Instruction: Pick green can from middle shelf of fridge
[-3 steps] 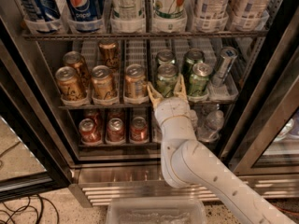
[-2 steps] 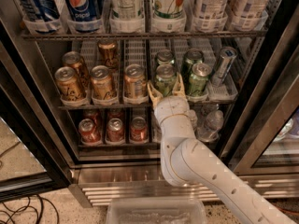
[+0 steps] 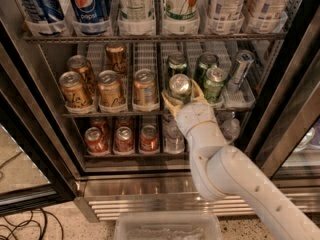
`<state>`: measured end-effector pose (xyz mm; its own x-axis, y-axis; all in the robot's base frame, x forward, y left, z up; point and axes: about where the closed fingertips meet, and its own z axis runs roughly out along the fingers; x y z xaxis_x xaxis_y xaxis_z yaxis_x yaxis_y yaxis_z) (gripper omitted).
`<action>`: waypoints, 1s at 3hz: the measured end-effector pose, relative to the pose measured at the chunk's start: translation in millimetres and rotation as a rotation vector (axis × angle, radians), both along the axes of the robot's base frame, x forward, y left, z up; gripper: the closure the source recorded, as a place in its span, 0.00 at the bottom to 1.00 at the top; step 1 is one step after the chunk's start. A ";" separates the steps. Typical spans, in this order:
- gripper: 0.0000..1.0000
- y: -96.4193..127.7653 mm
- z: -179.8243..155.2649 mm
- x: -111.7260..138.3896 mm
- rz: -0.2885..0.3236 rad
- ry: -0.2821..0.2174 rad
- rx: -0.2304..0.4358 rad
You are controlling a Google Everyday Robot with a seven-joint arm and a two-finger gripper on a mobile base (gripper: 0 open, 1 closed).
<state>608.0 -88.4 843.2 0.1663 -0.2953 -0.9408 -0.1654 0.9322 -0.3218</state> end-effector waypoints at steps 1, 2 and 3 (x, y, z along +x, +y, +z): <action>1.00 -7.4 3.0 -4.2 0.019 0.005 -0.001; 1.00 -14.1 12.6 -14.3 0.068 -0.006 0.009; 1.00 -43.2 19.5 -19.2 0.063 -0.003 -0.010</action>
Offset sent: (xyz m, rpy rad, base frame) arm -0.0705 -0.0480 0.0604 0.0605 -0.0623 0.3166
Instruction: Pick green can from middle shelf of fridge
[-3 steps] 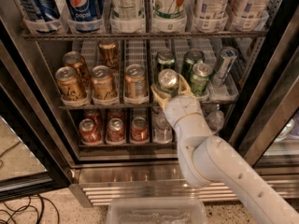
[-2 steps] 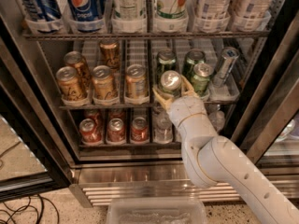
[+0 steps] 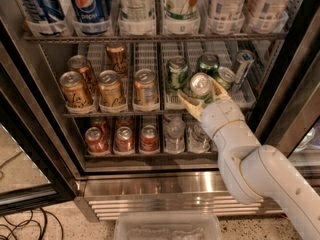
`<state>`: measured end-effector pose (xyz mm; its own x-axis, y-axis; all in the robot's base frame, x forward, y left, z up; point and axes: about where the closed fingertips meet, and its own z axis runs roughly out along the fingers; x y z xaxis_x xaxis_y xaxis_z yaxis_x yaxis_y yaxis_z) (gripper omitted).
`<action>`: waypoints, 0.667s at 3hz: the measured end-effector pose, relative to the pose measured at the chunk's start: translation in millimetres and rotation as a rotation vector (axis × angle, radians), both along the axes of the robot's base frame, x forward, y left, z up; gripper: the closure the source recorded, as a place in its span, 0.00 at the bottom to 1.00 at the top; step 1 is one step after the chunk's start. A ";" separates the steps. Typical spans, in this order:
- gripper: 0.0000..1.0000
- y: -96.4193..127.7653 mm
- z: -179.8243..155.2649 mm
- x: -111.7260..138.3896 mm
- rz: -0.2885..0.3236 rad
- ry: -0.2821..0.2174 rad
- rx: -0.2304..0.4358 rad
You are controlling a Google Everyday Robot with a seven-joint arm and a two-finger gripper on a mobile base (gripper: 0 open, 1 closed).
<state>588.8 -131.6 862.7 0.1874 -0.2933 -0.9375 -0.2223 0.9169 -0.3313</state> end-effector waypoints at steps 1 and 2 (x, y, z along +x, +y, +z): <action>1.00 0.0 3.7 -0.3 0.000 0.000 0.000; 1.00 -10.5 5.6 0.2 -0.015 0.002 -0.012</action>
Offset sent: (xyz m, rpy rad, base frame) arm -0.1046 0.0233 0.1586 0.0280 -0.0404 1.0361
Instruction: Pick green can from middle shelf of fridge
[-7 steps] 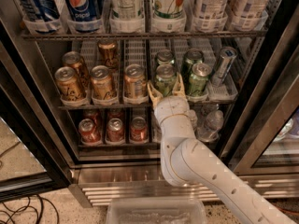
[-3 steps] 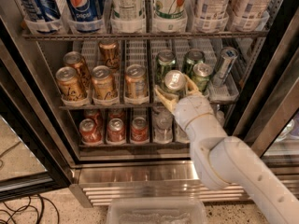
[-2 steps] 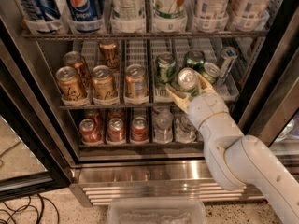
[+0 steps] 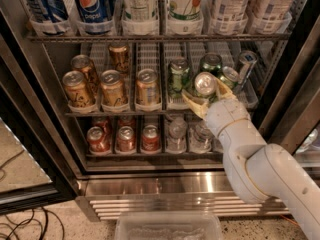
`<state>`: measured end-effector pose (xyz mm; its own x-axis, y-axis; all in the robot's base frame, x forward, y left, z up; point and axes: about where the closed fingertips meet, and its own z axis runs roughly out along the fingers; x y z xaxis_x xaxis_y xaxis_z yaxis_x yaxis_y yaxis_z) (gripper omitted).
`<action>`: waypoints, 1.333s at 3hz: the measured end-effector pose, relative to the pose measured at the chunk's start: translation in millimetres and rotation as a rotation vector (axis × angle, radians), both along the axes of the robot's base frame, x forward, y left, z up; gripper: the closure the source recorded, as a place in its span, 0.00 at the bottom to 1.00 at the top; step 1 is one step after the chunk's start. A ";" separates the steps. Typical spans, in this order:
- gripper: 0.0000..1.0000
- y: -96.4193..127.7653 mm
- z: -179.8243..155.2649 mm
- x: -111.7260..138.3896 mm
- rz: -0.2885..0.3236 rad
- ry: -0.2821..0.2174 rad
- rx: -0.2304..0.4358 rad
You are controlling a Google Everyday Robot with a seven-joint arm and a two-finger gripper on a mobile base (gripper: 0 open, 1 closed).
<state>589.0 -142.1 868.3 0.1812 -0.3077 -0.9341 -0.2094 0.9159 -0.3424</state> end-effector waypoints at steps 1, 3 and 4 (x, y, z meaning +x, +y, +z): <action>1.00 0.0 1.6 -0.5 0.000 0.000 0.000; 1.00 32.5 19.0 -13.0 0.156 -0.009 0.035; 1.00 36.5 19.6 -14.2 0.177 -0.006 0.034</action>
Offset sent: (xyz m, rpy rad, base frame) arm -0.2058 0.0978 0.1672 -0.0970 0.0672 1.5664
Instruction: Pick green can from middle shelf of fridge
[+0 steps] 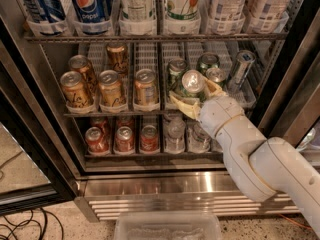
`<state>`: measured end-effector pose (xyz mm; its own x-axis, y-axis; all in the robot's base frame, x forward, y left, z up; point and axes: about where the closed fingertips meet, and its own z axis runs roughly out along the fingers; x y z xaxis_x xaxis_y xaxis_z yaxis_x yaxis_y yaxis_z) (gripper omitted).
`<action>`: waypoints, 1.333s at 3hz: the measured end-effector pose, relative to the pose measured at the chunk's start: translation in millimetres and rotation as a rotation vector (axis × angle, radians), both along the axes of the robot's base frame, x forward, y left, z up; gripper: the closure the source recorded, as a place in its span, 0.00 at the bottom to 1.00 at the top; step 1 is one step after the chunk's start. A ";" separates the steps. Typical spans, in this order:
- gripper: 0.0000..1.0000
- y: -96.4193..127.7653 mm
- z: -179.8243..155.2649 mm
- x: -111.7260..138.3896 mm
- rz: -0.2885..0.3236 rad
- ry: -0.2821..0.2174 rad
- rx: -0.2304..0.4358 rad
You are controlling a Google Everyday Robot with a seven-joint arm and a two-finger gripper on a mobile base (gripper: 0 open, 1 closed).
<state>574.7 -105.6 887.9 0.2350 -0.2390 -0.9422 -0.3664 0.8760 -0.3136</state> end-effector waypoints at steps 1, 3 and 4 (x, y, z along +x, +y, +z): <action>1.00 -13.5 -10.7 -9.9 0.029 0.058 -0.003; 1.00 7.8 -46.2 -58.6 0.192 0.332 0.134; 1.00 -14.4 10.0 -85.1 0.203 0.255 -0.004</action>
Offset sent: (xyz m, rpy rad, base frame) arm -0.1822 0.0655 0.0880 -0.1160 0.1116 0.6980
